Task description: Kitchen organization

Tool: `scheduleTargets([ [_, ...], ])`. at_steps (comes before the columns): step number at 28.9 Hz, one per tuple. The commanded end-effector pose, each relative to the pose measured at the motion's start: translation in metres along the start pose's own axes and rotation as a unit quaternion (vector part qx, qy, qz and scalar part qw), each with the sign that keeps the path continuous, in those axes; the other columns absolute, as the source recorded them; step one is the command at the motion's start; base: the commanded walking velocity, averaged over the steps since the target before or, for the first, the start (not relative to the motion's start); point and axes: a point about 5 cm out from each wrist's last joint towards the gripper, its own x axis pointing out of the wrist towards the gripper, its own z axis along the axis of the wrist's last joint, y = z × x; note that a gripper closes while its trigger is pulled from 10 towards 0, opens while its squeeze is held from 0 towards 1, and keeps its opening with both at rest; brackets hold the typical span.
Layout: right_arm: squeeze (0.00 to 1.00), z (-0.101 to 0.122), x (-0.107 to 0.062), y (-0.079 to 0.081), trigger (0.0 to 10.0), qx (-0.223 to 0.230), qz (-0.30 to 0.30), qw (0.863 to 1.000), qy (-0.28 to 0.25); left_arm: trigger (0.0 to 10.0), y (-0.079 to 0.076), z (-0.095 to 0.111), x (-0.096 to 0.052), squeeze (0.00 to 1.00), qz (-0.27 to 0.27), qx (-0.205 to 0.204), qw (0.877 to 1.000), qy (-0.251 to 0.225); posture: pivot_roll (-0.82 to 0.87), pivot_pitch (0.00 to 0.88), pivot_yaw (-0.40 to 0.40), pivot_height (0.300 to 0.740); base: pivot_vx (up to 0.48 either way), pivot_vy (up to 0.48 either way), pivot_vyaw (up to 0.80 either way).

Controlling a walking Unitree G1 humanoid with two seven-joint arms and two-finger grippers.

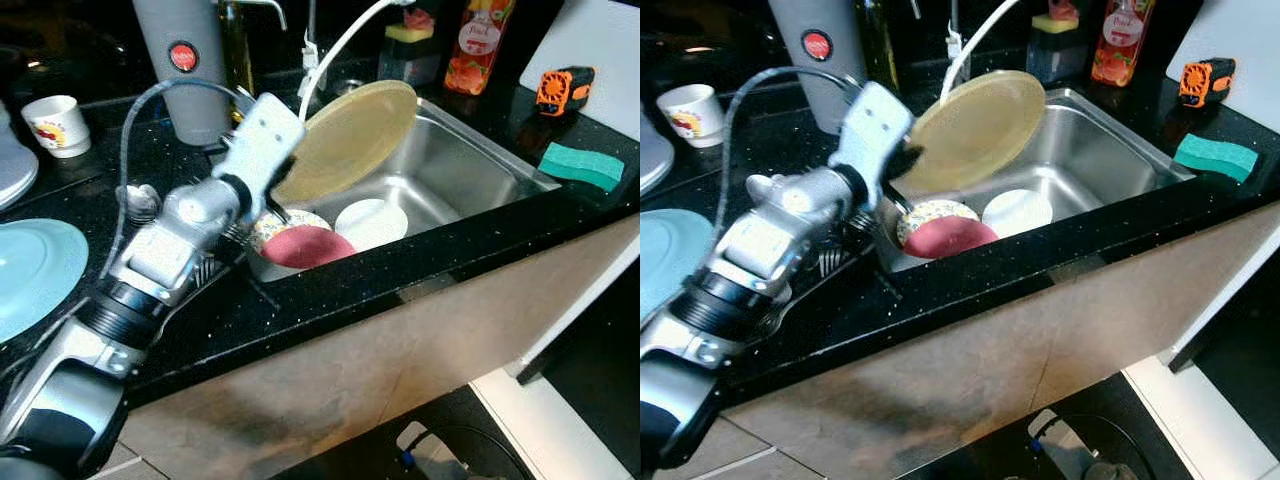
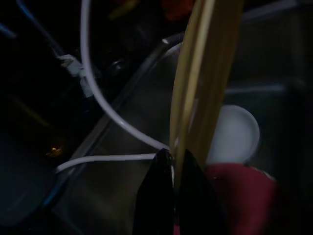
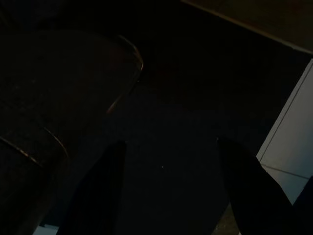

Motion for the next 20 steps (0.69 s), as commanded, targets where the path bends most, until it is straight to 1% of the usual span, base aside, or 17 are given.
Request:
scheduleTargets([
  [1,0.0,0.0,0.0,0.001,10.0,-0.004,0.0,1.0,0.0,10.0,-0.005,-0.006,0.004,0.0,-0.012,0.018,1.0,0.008,0.01,0.0,0.03,0.74,0.0,0.0,0.0],
  [3,0.0,0.0,0.0,0.001,10.0,-0.004,0.0,1.0,0.0,10.0,-0.008,-0.01,0.006,0.0,-0.019,0.016,1.0,0.013,0.01,0.0,0.031,0.74,0.0,0.0,0.0],
  [4,0.0,0.0,0.0,0.001,10.0,-0.003,-0.001,1.0,0.0,10.0,-0.01,-0.015,0.008,0.0,-0.023,0.023,0.999,0.021,0.01,0.0,0.031,0.74,0.0,0.0,0.0],
  [6,0.0,0.0,0.0,0.001,10.0,-0.003,-0.001,1.0,-0.001,10.0,-0.011,-0.018,0.009,0.0,-0.025,0.029,0.999,0.026,0.01,0.0,0.031,0.74,0.0,0.0,0.0],
  [7,0.0,0.0,0.0,0.001,10.0,-0.003,-0.001,1.0,-0.001,10.0,-0.012,-0.022,0.01,0.87,-0.028,0.026,0.999,0.029,0.01,0.0,0.031,0.74,0.0,0.0,0.0],
  [8,0.0,0.0,0.0,0.001,10.0,-0.003,-0.002,1.0,-0.001,10.0,-0.013,-0.025,0.011,1.0,-0.029,0.024,0.999,0.031,0.01,0.0,0.031,0.74,0.0,0.0,0.0],
  [11,0.0,0.0,0.0,0.001,10.0,-0.003,-0.002,1.0,-0.001,10.0,-0.014,-0.029,0.012,1.0,-0.031,0.015,0.999,0.031,0.01,0.0,0.032,0.74,0.0,0.0,0.0],
  [13,0.0,0.0,0.0,0.002,10.0,-0.003,-0.002,1.0,-0.001,10.0,-0.009,-0.03,0.013,1.0,-0.01,0.027,0.999,0.027,0.01,0.0,0.031,0.74,0.0,0.0,0.0],
  [15,0.0,0.0,0.0,0.002,10.0,-0.003,-0.002,1.0,-0.001,10.0,-0.009,-0.03,0.013,1.0,-0.01,0.027,0.999,0.027,0.01,0.0,0.031,0.74,0.0,0.0,0.0],
  [16,0.0,0.0,0.0,0.002,10.0,-0.003,-0.002,1.0,-0.001,10.0,-0.003,-0.027,0.013,1.0,0.01,0.034,0.999,0.016,0.01,0.0,0.031,0.74,0.0,0.0,0.0],
  [17,0.0,0.0,0.0,0.002,10.0,-0.003,-0.002,1.0,-0.001,10.0,-0.003,-0.027,0.013,1.0,0.01,0.034,0.999,0.016,0.01,0.0,0.031,0.74,0.0,0.0,0.0],
  [18,0.0,0.0,0.0,0.002,10.0,-0.004,-0.002,1.0,-0.001,10.0,0.005,-0.02,0.011,1.0,0.031,0.028,0.999,-0.005,0.01,0.0,0.03,0.74,0.0,0.0,0.0],
  [19,0.0,0.0,0.0,0.002,10.0,-0.004,-0.002,1.0,-0.001,10.0,0.013,-0.01,0.008,0.84,0.046,0.005,0.998,-0.036,0.01,0.0,0.03,0.74,0.0,0.0,0.0],
  [20,0.0,0.0,0.0,0.002,10.0,-0.004,-0.002,1.0,-0.001,10.0,0.013,-0.01,0.008,0.84,0.046,0.005,0.998,-0.036,0.01,0.0,0.03,0.74,0.0,0.0,0.0],
])
